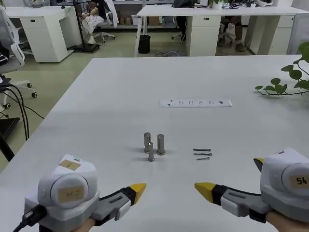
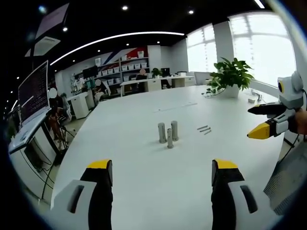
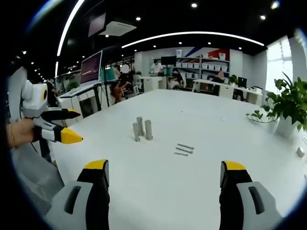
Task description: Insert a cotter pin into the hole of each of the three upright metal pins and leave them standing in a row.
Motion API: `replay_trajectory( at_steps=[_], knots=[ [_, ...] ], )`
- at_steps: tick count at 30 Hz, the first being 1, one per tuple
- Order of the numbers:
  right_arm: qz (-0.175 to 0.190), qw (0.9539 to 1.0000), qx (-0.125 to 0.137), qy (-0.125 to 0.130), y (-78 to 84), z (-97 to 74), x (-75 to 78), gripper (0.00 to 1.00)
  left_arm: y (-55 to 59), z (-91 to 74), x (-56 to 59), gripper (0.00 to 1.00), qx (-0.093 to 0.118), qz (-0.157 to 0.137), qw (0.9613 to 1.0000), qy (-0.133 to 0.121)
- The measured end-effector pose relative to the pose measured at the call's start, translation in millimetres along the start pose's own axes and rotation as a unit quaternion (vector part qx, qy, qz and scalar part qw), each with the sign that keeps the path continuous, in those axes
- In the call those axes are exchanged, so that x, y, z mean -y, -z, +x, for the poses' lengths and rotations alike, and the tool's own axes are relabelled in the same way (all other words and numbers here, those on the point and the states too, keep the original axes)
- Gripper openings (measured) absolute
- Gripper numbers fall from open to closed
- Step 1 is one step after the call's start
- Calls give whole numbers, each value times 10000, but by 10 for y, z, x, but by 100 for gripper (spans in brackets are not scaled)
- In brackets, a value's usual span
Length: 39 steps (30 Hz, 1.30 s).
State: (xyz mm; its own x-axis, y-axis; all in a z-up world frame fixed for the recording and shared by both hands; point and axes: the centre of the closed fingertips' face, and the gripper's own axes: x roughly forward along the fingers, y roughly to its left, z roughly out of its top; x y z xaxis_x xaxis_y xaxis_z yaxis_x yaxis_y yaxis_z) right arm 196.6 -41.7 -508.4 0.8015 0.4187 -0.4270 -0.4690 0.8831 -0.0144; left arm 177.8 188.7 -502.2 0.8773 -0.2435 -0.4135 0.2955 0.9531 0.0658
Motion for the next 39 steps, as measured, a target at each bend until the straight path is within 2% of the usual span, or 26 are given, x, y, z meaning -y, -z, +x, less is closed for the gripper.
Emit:
replay_trajectory(
  at_steps=[27,39],
  knots=[
    [5,10000,48,-64,-14,16,-4,92,-2,23,-7,83,26,-12,10000,37],
    [-2,9999,59,-127,-11,13,-25,90,13,18,34,80,24,-14,9999,109]
  ],
)
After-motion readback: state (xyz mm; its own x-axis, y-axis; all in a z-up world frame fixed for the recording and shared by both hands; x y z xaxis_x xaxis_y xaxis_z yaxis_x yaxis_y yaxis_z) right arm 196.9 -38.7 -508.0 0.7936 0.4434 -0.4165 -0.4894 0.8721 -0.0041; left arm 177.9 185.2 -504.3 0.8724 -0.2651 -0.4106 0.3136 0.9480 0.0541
